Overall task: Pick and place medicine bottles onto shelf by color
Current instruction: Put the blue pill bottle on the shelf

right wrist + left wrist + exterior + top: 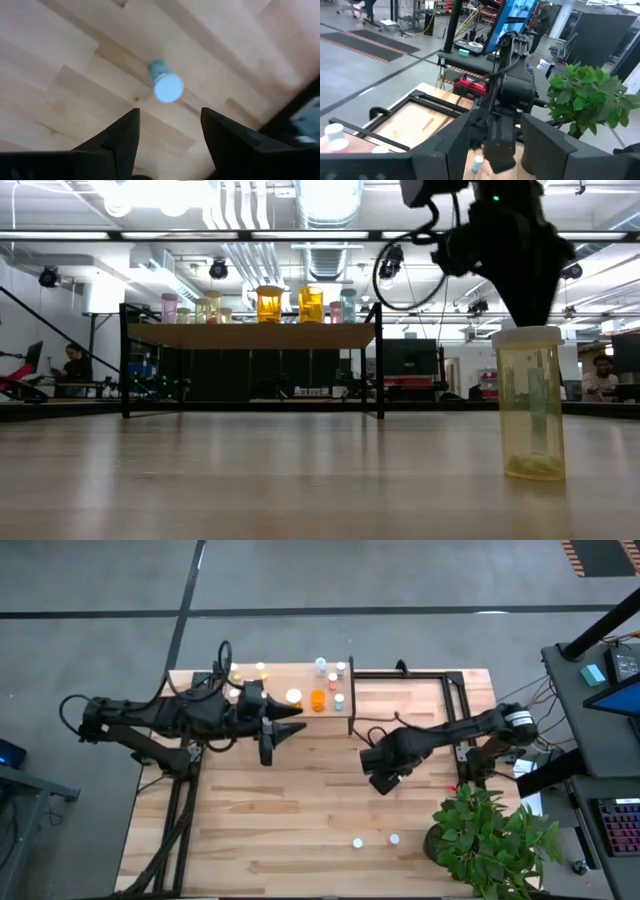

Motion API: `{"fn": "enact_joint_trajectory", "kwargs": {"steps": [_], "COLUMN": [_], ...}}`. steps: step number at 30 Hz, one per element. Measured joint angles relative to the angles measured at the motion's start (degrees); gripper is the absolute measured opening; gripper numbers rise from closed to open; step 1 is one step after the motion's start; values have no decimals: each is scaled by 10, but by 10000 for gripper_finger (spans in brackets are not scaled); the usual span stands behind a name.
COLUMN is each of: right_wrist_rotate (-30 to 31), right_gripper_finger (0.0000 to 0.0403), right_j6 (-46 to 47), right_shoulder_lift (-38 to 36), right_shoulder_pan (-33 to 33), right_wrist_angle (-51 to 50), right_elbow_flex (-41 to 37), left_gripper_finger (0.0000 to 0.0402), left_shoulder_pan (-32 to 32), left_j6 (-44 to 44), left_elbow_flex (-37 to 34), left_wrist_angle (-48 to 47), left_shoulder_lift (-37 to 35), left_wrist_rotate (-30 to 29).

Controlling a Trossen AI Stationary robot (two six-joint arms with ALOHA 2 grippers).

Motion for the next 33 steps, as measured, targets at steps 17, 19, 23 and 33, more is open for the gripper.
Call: {"fn": "enact_joint_trajectory", "kwargs": {"steps": [17, 19, 23, 33], "right_wrist_rotate": [13, 12, 9, 9], "right_gripper_finger": [201, 198, 175, 60], "right_j6": [40, 40, 40, -5], "right_shoulder_lift": [-26, -30, -34, -34], "right_shoulder_pan": [-1, 1, 5, 5], "right_wrist_angle": [148, 153, 163, 183], "right_elbow_flex": [-156, -156, -144, -136], "left_gripper_finger": [160, 160, 160, 160], "left_shoulder_pan": [-1, -1, 1, 1], "left_j6": [0, 0, -1, -31], "left_elbow_flex": [-2, -2, -2, -2], "left_wrist_angle": [-5, -4, -2, 0], "left_shoulder_lift": [9, 11, 18, 20], "left_wrist_rotate": [-1, -1, -7, -18]}}
